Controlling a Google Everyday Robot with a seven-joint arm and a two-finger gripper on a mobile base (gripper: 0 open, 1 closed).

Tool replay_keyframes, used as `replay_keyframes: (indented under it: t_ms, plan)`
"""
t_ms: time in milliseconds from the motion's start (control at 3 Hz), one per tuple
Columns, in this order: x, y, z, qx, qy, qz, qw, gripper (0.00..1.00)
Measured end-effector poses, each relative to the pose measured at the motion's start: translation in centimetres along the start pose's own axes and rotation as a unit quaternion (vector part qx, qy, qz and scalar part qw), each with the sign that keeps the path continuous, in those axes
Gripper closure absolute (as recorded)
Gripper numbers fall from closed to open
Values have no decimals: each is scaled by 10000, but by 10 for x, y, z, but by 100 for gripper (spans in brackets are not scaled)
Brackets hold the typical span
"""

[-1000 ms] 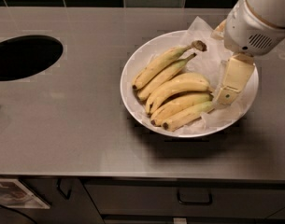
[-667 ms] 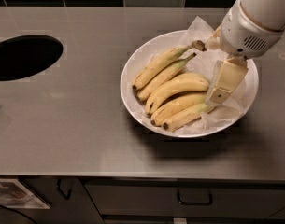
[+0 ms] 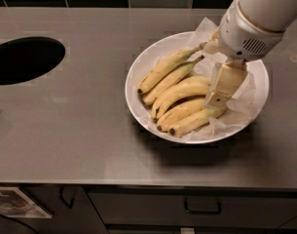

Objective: Pick banana from white bowl

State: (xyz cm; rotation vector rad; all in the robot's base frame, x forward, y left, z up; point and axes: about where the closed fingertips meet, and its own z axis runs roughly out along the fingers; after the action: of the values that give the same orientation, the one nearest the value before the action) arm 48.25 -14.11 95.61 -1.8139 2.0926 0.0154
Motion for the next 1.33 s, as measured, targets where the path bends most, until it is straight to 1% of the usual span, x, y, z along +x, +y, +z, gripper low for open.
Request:
replay_keyframes:
  t_ms: [333,667,1000,1333]
  plan:
    - [-7,0,2,28,84,-68,9999,24]
    - [-5,-5,6,21,152,-26,9999,33]
    - [1,-10,14,-31,176,50,9998,37]
    - [8,-16,22,-119,138,97,9998,38]
